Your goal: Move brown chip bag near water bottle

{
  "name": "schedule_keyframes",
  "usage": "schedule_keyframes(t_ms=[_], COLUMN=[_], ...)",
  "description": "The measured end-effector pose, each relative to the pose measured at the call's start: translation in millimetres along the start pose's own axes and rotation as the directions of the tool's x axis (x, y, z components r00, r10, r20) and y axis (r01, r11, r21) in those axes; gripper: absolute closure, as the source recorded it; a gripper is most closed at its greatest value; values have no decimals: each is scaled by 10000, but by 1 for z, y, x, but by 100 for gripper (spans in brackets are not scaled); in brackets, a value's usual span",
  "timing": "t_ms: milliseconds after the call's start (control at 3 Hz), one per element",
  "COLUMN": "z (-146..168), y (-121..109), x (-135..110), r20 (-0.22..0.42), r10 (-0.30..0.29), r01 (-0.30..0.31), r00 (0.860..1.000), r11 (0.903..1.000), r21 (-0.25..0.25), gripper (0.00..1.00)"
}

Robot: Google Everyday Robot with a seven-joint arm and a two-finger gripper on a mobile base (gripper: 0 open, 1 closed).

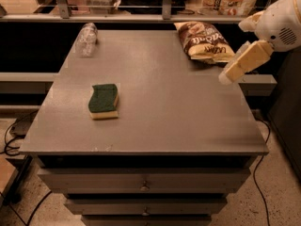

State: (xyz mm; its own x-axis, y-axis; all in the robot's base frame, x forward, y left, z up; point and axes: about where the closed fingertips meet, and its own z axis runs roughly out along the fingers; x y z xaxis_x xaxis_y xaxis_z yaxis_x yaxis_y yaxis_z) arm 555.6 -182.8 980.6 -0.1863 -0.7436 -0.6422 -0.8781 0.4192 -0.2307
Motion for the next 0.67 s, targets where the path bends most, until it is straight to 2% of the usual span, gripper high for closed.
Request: schedule_keyframes(t_ms=[333,667], z=[10,46], y=[-10,-59], x=[-1,-4], r20=[634,2179], r10=[659,1907], r01=[-684,-2218], r00=[9958,9572], r11=[9970,9666], r21=[371,1281], gripper=[0,0])
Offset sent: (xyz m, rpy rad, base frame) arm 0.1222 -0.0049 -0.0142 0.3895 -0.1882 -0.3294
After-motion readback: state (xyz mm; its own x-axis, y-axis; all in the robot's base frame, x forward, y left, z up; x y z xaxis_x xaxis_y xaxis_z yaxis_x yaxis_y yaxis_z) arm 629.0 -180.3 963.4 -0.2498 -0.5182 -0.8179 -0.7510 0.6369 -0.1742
